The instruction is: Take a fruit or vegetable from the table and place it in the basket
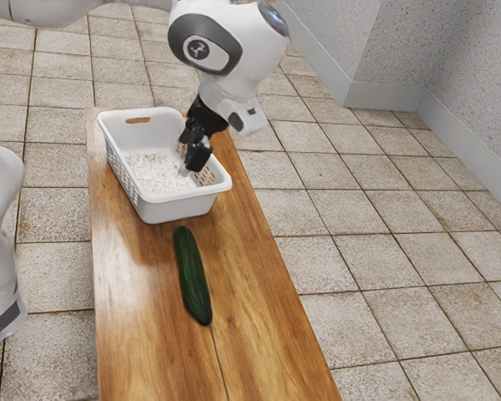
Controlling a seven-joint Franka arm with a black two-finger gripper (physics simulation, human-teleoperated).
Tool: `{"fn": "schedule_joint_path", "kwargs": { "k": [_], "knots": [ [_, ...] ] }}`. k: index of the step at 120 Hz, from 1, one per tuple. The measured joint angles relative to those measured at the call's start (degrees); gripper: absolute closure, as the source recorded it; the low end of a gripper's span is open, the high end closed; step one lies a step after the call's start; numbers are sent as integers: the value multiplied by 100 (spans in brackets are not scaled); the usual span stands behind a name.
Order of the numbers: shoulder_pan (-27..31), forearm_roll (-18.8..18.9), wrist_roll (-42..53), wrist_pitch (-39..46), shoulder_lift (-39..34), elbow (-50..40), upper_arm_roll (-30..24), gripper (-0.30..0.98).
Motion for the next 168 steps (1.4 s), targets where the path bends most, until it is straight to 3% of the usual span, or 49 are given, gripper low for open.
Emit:
{"fn": "schedule_joint_path", "kwargs": {
  "k": [22,44,73,90,108,136,168],
  "knots": [
    [-45,91,147,1412,217,169,46,0],
    [-233,-91,1778,2260,434,474,14,0],
    [-436,-761,4146,2452,709,569,-7,0],
    [-886,-871,5303,2326,714,566,1,0],
    [-845,-853,6362,2252,753,584,33,0],
    [-723,-920,7610,2678,216,-475,37,0],
    [-729,-1310,8501,3284,160,-1136,41,0]
  ]
}}
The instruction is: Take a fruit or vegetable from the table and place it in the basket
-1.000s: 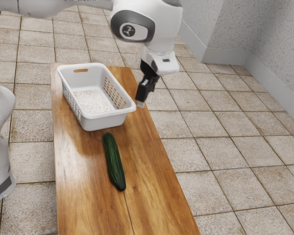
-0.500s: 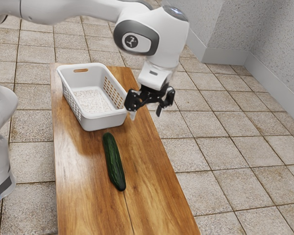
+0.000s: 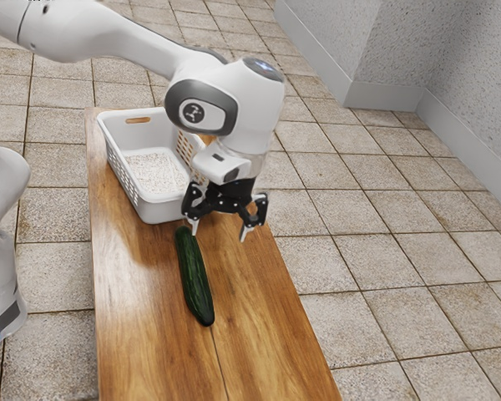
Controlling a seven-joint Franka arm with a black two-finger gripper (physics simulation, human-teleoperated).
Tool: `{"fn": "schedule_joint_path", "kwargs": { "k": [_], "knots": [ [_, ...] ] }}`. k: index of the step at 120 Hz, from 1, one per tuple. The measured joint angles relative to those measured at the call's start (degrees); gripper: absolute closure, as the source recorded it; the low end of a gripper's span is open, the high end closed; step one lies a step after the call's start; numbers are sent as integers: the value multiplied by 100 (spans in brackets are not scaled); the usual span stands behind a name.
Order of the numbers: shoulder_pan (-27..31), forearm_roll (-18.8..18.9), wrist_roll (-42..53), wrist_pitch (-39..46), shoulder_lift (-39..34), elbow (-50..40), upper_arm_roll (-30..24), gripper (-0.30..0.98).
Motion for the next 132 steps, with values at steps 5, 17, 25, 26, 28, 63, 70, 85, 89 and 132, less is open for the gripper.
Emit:
{"fn": "schedule_joint_path", "kwargs": {
  "k": [5,17,25,26,28,63,70,85,89,132],
  "knots": [
    [0,-71,103,82,0,-80,-1,0],
    [0,-188,276,221,-1,-169,0,0],
    [0,-224,295,278,-7,-180,2,0],
    [0,-227,292,282,-10,-181,3,0],
    [0,-233,283,288,-18,-181,3,0],
    [-90,-230,-196,91,-410,-467,-4,0],
    [-89,-232,-305,65,-425,-549,-4,0],
    [-80,-238,-507,47,-425,-709,-5,0],
    [-80,-241,-554,49,-428,-748,-7,0],
    [-97,-258,-939,91,-476,-1014,5,0]
  ]
}}
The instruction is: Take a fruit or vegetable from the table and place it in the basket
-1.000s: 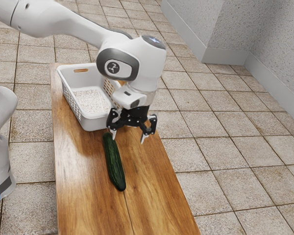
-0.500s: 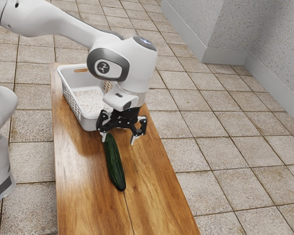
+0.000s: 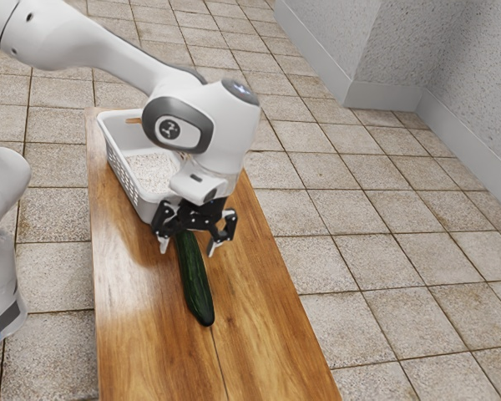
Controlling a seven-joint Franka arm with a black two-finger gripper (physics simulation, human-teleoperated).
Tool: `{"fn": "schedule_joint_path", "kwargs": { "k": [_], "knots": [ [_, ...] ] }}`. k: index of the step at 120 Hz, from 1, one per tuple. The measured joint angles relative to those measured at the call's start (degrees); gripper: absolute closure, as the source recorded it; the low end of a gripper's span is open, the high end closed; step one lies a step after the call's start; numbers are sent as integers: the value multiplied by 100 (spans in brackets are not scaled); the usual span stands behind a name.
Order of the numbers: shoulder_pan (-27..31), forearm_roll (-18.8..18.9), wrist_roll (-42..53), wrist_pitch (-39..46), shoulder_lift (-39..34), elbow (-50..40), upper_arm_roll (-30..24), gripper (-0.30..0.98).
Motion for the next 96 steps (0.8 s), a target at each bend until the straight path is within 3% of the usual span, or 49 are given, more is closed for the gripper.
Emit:
{"fn": "schedule_joint_path", "kwargs": {
  "k": [96],
  "knots": [
    [-97,-59,-401,447,-9,-431,0,0]
  ]
}}
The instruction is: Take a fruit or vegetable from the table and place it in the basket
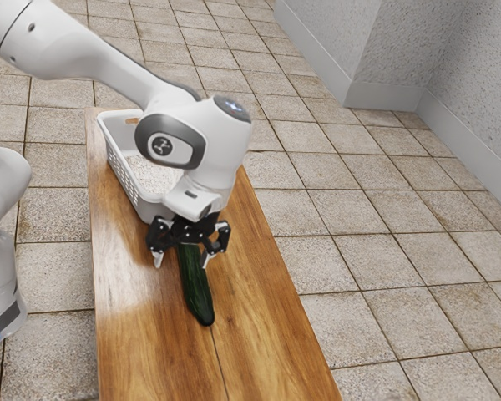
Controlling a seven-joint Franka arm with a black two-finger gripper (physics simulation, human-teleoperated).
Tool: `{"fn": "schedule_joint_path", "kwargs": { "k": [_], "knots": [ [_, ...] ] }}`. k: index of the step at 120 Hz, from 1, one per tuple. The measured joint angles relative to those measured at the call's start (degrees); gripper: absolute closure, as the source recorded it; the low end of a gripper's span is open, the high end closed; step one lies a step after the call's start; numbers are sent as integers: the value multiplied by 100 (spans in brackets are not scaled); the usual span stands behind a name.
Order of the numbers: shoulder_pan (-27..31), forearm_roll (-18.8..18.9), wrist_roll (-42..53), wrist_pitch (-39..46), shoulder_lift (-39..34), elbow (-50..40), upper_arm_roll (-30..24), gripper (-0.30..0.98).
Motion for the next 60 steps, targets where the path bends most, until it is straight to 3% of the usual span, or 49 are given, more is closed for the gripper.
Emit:
{"fn": "schedule_joint_path", "kwargs": {
  "k": [60],
  "knots": [
    [9,-2,-107,130,-1,-85,1,0]
  ]
}}
